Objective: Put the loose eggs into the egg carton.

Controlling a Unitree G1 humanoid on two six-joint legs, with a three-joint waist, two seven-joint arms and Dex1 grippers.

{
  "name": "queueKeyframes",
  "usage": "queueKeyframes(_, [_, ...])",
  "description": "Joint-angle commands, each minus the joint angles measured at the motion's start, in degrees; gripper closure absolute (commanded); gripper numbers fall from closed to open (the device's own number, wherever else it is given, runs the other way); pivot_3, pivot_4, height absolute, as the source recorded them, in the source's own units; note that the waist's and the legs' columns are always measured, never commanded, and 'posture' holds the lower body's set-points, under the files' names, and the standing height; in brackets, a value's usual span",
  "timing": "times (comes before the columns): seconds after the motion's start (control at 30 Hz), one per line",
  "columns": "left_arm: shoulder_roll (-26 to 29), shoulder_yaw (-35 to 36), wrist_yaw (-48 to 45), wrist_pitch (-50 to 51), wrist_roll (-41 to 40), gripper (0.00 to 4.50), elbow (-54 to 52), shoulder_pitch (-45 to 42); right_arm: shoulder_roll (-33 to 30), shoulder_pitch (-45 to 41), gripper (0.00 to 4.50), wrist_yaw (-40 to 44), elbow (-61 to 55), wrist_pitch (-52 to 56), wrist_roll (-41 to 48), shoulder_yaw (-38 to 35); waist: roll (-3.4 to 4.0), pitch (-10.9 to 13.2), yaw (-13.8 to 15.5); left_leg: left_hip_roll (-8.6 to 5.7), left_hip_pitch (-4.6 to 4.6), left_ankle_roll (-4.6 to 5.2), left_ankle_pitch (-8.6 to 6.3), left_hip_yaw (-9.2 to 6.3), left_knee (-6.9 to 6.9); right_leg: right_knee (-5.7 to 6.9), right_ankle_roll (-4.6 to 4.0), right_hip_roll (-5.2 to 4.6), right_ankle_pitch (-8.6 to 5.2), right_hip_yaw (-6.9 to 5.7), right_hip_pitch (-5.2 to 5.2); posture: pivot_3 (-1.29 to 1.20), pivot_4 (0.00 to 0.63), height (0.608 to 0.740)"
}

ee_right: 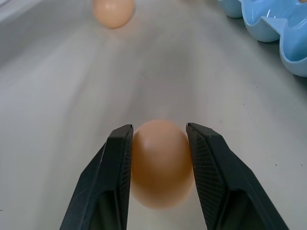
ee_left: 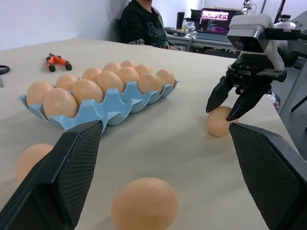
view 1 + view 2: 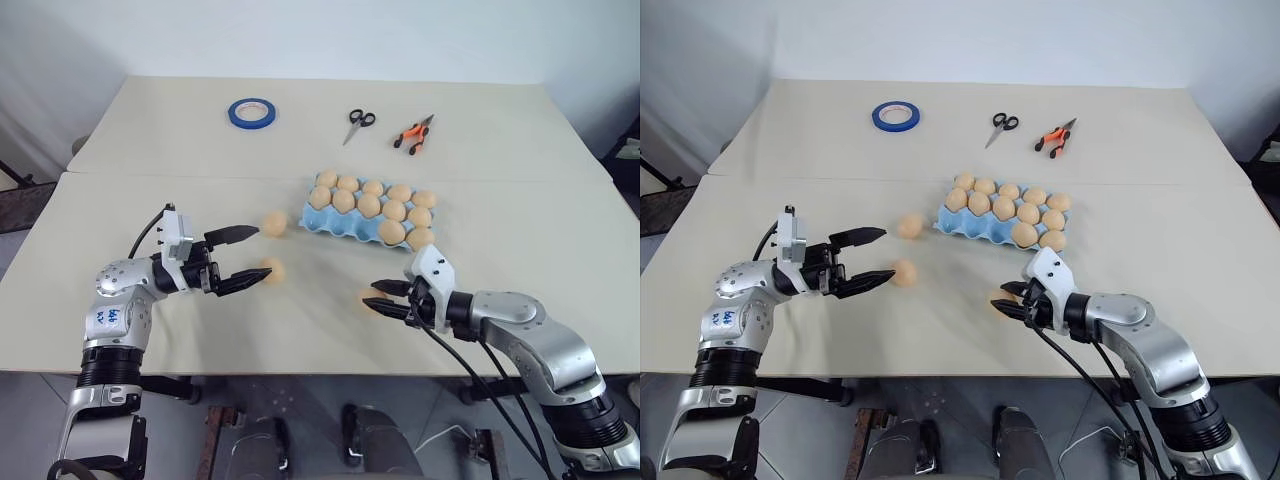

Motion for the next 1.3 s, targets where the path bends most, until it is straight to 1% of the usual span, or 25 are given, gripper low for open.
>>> queueKeyframes(0.03, [0.57,1.43,0.24,-0.72,-1.25,0.00,-2.01,0.07,-0.84,0.78,3.56,0.31,0.18,0.19,-1.19,1.08,-0.04,-0.03,-0.02,0.00,0.02,0.00,0.00,0.00,0.00,0.00,0.00,0.00,0.00,0.00,0.02,0.00,0.150,0.740])
queueKeyframes(0.1, [0.57,1.48,0.34,-0.78,-1.23,0.00,-1.97,0.08,-0.94,0.89,4.23,0.29,0.10,0.10,-1.34,1.12,-0.06,-0.04,0.00,0.01,0.03,-0.02,-0.01,0.00,-0.01,0.00,0.00,0.00,0.00,0.00,0.03,0.00,0.150,0.740])
queueKeyframes(0.13, [0.56,1.49,0.41,-0.84,-1.22,0.00,-1.92,0.03,-1.05,0.93,4.48,0.38,0.01,0.04,-1.28,1.05,-0.06,-0.04,0.00,0.01,0.03,-0.02,-0.01,0.00,-0.01,0.00,0.00,-0.01,0.00,0.00,0.03,0.00,0.150,0.740])
queueKeyframes(0.33, [0.56,1.54,0.63,-0.97,-1.19,0.00,-1.71,-0.12,0.12,-1.42,4.48,-0.98,-1.22,1.82,1.14,-2.15,-0.06,-0.04,0.01,0.00,0.03,-0.02,-0.01,0.00,-0.01,0.00,0.00,-0.06,0.00,0.00,0.03,0.00,0.150,0.740])
queueKeyframes(0.43, [0.55,1.54,0.64,-1.01,-1.19,0.00,-1.61,-0.17,0.11,-2.54,4.48,-1.82,-2.34,4.58,2.79,-3.74,-0.06,-0.04,0.00,0.00,0.03,-0.02,-0.01,0.00,-0.02,0.00,0.00,-0.06,0.00,0.00,0.02,0.00,0.150,0.740])
queueKeyframes(0.53, [0.51,1.52,0.67,-1.07,-1.15,0.00,-1.53,-0.25,-0.67,-3.11,3.91,-1.46,-4.43,8.55,5.88,-5.40,-0.05,-0.03,0.01,0.00,0.01,-0.01,-0.01,0.00,-0.05,-0.02,0.00,-0.06,0.00,0.00,0.00,0.00,0.150,0.740])
queueKeyframes(0.67, [0.42,1.48,0.72,-1.02,-1.20,0.00,-1.59,-0.24,-0.71,-2.46,2.50,-2.62,-6.97,9.40,7.12,-7.48,-0.05,-0.03,0.01,0.01,0.00,-0.02,-0.01,-0.01,-0.09,-0.04,-0.01,-0.06,0.00,0.00,-0.02,0.00,0.150,0.740])
queueKeyframes(0.77, [0.39,1.46,0.74,-1.01,-1.22,0.00,-1.59,-0.24,-1.24,-1.49,1.41,-3.01,-8.28,10.11,7.51,-7.97,-0.04,-0.03,0.02,0.00,-0.01,-0.02,-0.01,0.00,-0.09,-0.06,-0.01,-0.05,0.00,-0.01,-0.02,0.00,0.150,0.740])
queueKeyframes(0.83, [0.30,1.45,0.86,-0.91,-1.26,0.00,-1.63,-0.26,-0.97,-0.99,0.68,-4.82,-8.69,11.94,7.58,-8.36,-0.05,-0.03,0.04,0.00,-0.01,-0.02,-0.01,0.00,-0.09,-0.06,-0.01,-0.06,0.00,-0.01,-0.02,0.00,0.150,0.740])
queueKeyframes(0.87, [0.21,1.42,0.92,-0.92,-1.26,0.00,-1.62,-0.29,-0.90,-0.77,0.38,-5.24,-8.56,12.28,7.44,-8.09,-0.05,-0.03,0.03,0.00,-0.01,-0.02,-0.01,0.00,-0.08,-0.06,-0.01,-0.06,0.00,-0.01,-0.02,0.00,0.150,0.740])
queueKeyframes(1.07, [-0.04,1.29,1.12,-0.97,-1.24,0.00,-1.65,-0.53,-1.44,-0.54,0.38,-4.95,-7.24,11.62,5.30,-3.17,-0.05,-0.03,-0.03,0.01,-0.01,-0.02,-0.01,0.00,-0.08,-0.05,-0.01,-0.04,0.00,-0.01,-0.02,0.00,0.150,0.740])
queueKeyframes(1.3, [0.27,1.43,1.37,-1.00,-1.14,0.00,-1.78,-0.46,-1.13,-2.83,0.38,-4.38,-1.78,10.34,1.32,2.07,-0.05,-0.03,0.00,-0.01,-0.02,-0.01,-0.01,0.00,-0.07,-0.06,-0.01,-0.05,0.00,-0.01,-0.02,0.00,0.150,0.740])
